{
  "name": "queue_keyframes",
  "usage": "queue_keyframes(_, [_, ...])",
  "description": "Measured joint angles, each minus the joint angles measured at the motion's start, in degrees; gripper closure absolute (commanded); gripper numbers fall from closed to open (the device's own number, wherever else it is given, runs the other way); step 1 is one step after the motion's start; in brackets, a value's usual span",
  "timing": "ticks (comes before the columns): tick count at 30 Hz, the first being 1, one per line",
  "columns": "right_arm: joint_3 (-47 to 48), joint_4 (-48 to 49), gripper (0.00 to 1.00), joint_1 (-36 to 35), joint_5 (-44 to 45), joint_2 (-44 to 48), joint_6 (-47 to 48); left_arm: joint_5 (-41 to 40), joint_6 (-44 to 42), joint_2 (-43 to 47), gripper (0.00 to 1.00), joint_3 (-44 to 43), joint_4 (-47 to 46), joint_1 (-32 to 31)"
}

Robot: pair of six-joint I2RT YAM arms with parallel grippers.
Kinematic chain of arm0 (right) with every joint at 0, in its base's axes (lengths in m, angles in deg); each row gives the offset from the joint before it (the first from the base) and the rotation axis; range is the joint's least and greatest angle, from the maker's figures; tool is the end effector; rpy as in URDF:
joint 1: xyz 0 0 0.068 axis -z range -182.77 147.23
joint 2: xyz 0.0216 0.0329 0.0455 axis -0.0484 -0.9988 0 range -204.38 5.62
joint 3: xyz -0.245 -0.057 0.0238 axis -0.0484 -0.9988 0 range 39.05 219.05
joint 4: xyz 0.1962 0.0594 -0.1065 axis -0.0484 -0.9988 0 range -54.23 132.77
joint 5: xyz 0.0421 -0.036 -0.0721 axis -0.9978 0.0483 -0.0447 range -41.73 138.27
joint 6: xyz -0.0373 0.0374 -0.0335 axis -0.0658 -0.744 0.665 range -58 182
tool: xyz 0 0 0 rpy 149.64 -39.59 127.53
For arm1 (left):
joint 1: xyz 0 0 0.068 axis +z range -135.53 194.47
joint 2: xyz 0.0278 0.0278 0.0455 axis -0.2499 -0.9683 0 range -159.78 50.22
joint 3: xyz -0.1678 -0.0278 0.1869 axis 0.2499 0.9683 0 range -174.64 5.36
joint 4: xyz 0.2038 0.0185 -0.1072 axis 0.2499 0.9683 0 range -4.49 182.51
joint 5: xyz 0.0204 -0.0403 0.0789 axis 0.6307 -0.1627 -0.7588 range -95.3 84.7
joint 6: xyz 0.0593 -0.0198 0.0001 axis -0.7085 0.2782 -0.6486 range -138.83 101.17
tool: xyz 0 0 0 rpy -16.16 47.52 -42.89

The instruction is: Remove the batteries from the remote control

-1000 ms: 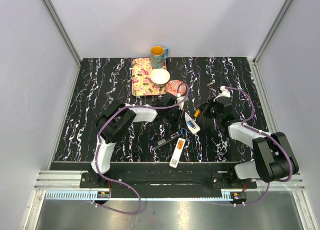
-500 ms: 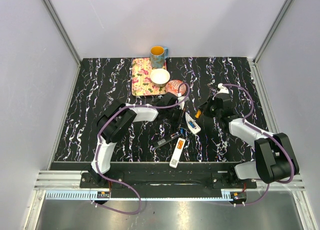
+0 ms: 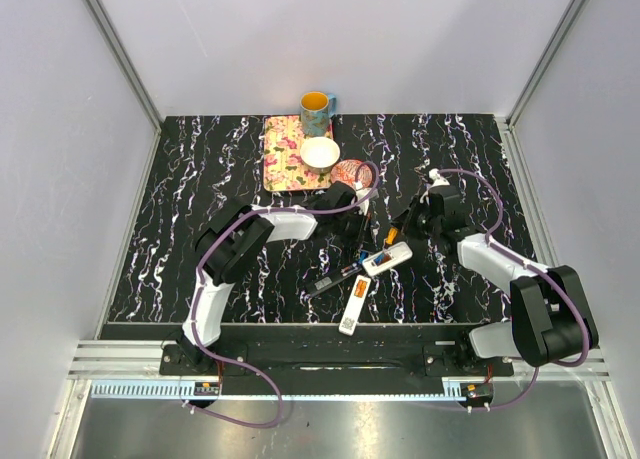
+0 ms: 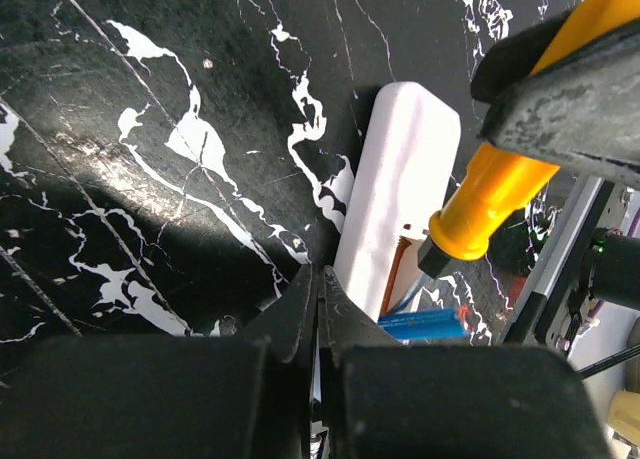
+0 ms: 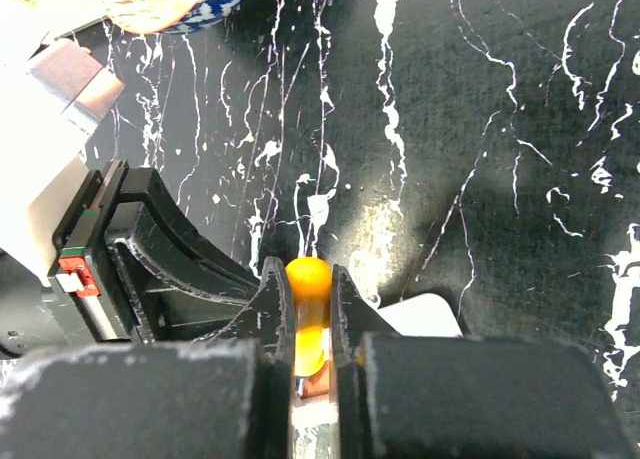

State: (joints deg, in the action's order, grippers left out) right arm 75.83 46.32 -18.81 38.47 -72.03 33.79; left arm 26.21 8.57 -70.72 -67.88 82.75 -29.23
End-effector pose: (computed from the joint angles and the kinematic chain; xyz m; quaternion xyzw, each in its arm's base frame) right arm 0.2514 0.0807 0.1842 0.0570 0.8919 0.2374 0.3807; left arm 0.2815 -0.3035 0.1244 0.2290 0.8653 -0.4185 0.1542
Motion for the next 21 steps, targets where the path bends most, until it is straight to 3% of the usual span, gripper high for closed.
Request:
queue_keyframes(9, [0.3, -0.4, 1.0, 0.0, -1.3, 0.3, -1.2, -0.3, 0.0, 0.0, 0.97, -0.1, 0.0, 0.0])
queue_keyframes(11, [0.3, -0.3, 1.0, 0.0, -1.6, 0.2, -1.7, -0.3, -0.1, 0.0, 0.91, -0.1, -0.1, 0.0])
queue_keyframes(15, [0.5, -0.1, 1.0, -0.1, -2.0, -0.8, -2.5, -0.3, -0.4, 0.2, 0.68, -0.1, -0.4, 0.0])
queue_keyframes(21, [1.4, 0.4, 1.0, -0.1, -2.3, -1.8, -3.2, -0.2, -0.6, 3.7, 0.52, 2.4, -0.9, 1.2])
